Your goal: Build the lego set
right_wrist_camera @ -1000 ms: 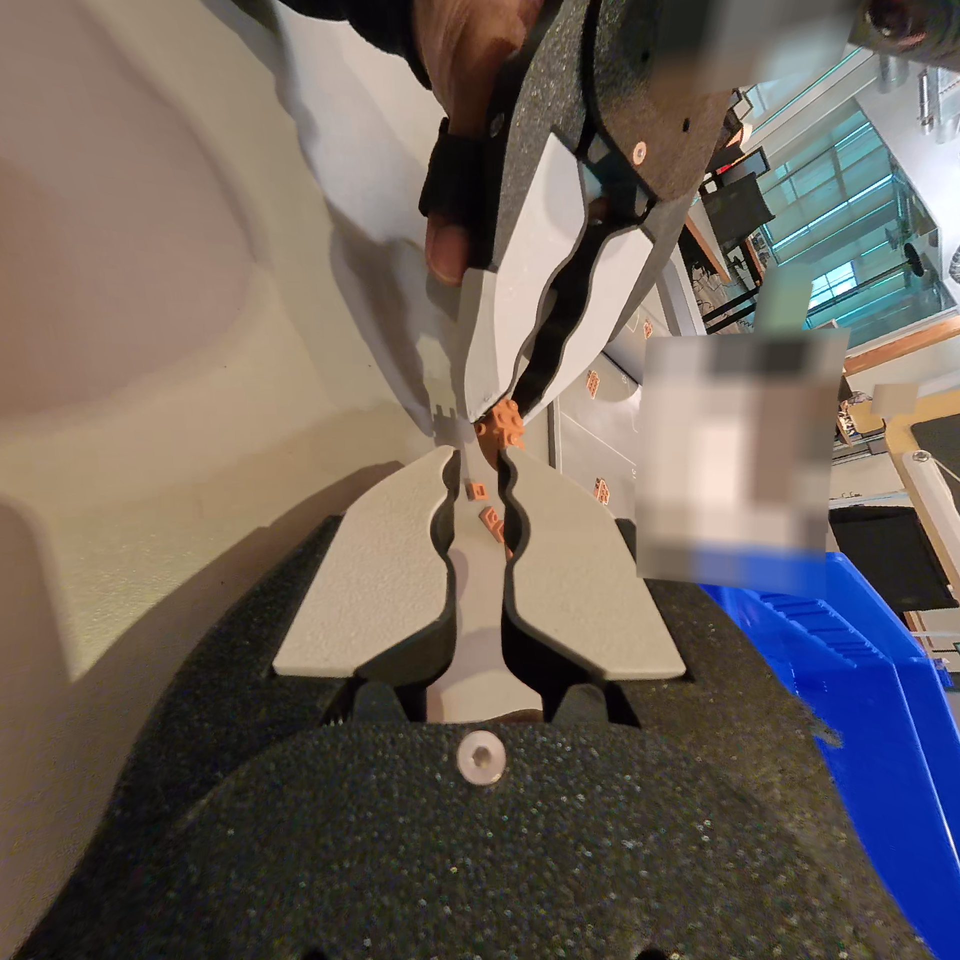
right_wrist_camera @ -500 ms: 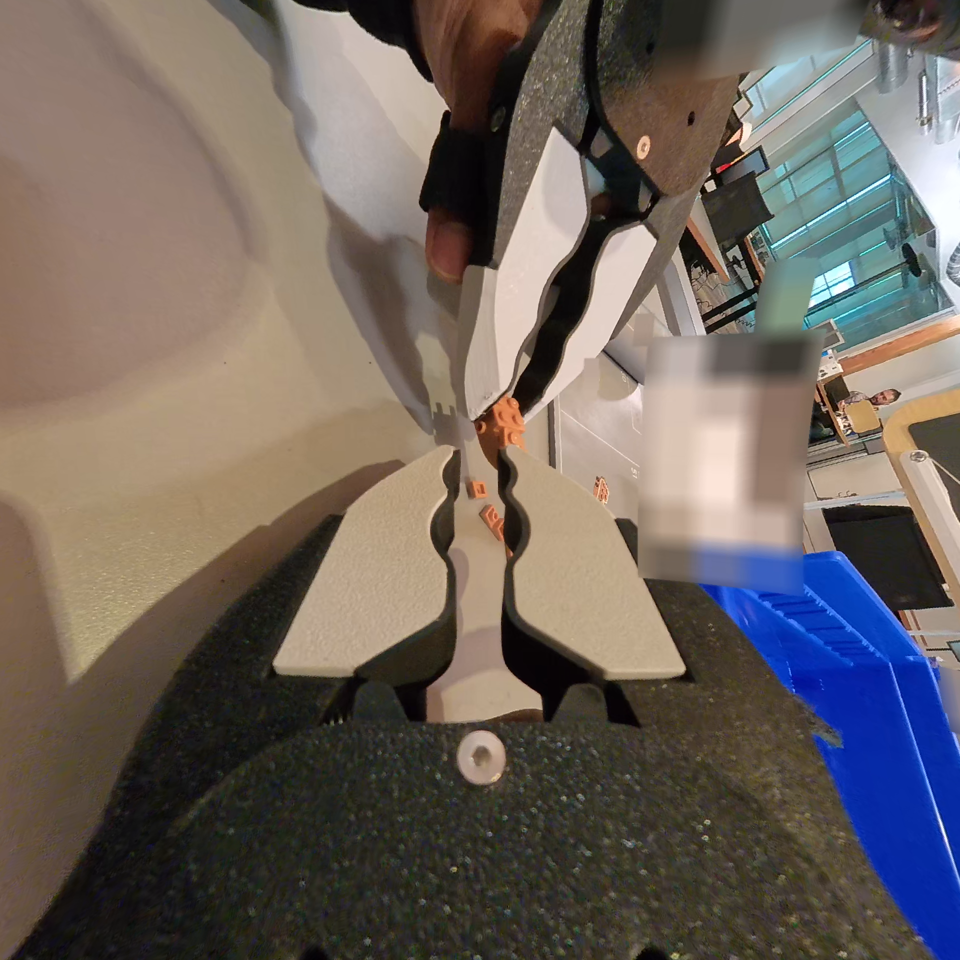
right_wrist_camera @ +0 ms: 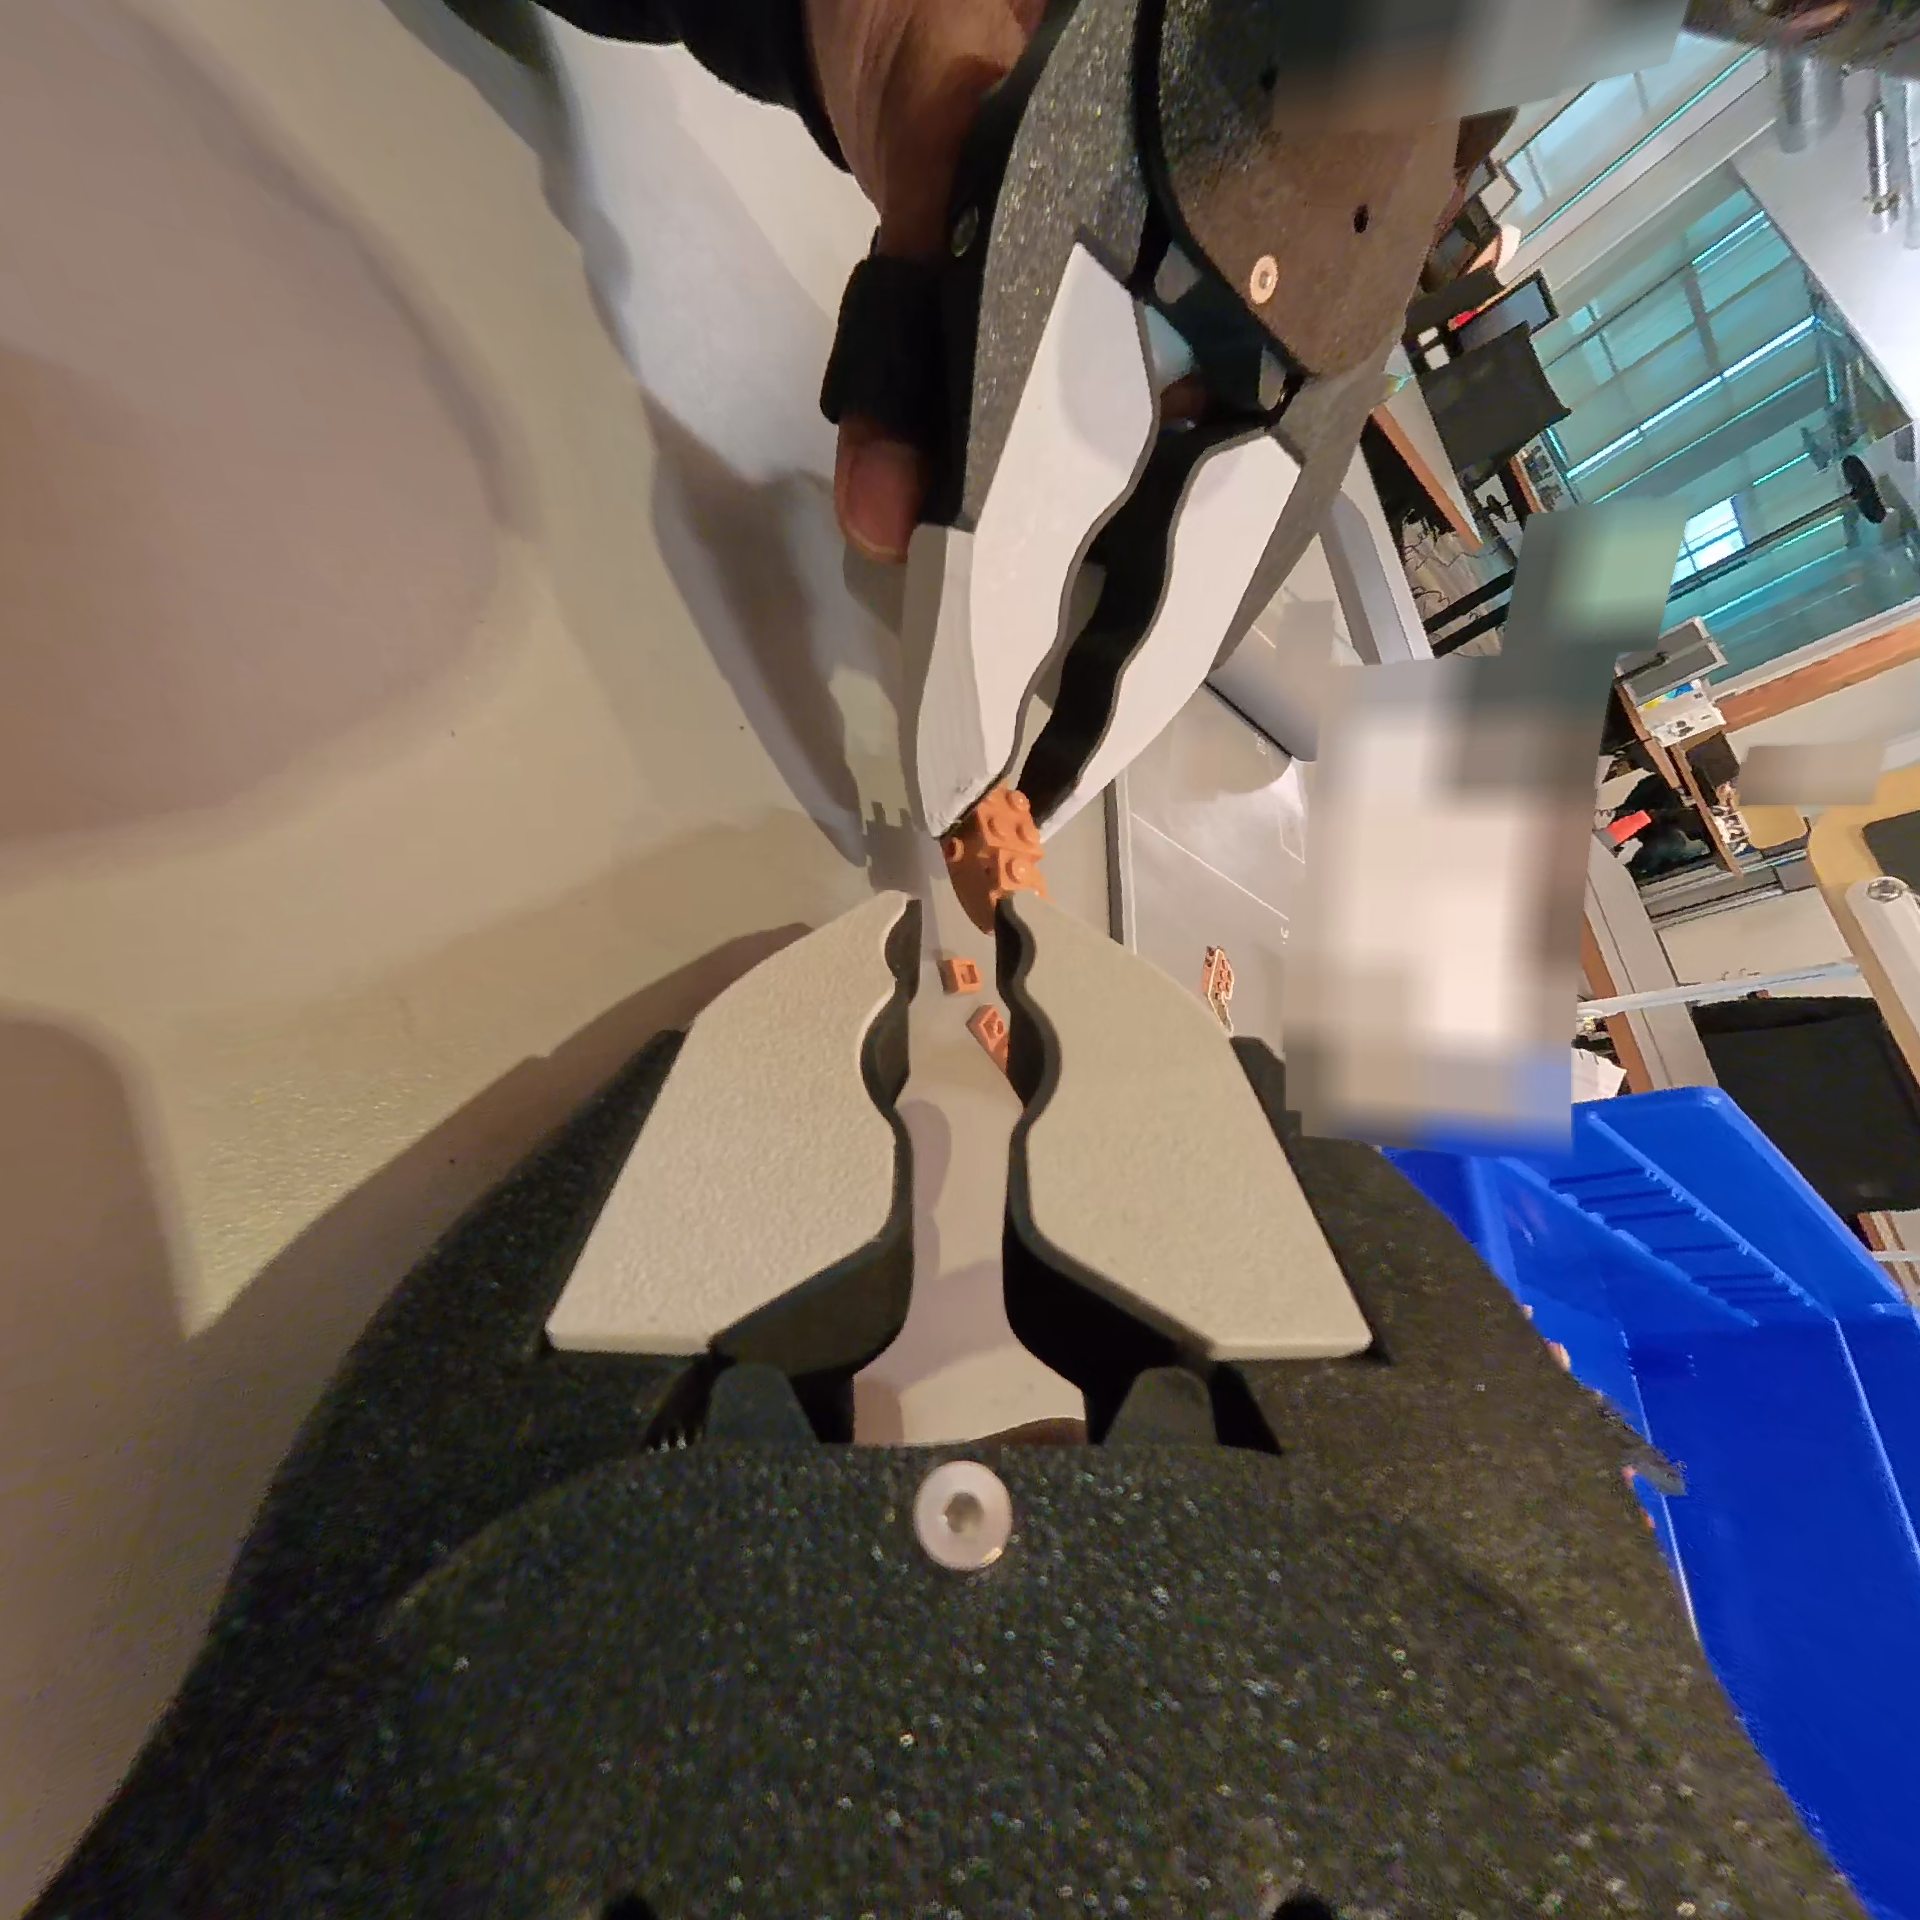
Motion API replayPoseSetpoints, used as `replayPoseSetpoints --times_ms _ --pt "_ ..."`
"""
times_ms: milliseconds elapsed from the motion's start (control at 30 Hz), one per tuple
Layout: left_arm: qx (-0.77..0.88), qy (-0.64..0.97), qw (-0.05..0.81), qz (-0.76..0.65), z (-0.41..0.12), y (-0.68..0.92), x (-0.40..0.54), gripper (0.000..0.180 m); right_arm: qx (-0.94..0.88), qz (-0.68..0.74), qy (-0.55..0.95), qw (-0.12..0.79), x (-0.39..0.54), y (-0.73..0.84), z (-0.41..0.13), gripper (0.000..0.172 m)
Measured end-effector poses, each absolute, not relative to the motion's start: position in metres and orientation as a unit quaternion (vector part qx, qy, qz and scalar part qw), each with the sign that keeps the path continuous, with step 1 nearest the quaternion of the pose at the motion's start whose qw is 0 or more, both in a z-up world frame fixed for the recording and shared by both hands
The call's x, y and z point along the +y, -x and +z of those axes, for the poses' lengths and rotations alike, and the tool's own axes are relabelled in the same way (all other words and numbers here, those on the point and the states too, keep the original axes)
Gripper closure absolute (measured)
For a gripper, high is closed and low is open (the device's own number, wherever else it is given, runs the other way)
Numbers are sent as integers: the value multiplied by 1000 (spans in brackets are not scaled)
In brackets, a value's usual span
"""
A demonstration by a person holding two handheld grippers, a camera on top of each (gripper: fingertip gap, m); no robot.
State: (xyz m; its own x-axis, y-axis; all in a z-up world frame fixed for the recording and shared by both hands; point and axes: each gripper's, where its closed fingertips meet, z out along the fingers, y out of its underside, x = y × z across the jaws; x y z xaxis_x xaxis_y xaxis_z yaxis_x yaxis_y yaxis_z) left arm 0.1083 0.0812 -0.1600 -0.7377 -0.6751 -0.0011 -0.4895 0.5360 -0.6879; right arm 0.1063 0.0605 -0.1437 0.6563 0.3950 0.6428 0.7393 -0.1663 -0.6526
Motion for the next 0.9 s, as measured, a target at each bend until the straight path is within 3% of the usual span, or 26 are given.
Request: replayPoseSetpoints --times_ms 900 --pt "868 333 136 -343 -159 -107 79 163 -387 -172 743 519 61 -105 -146 158"
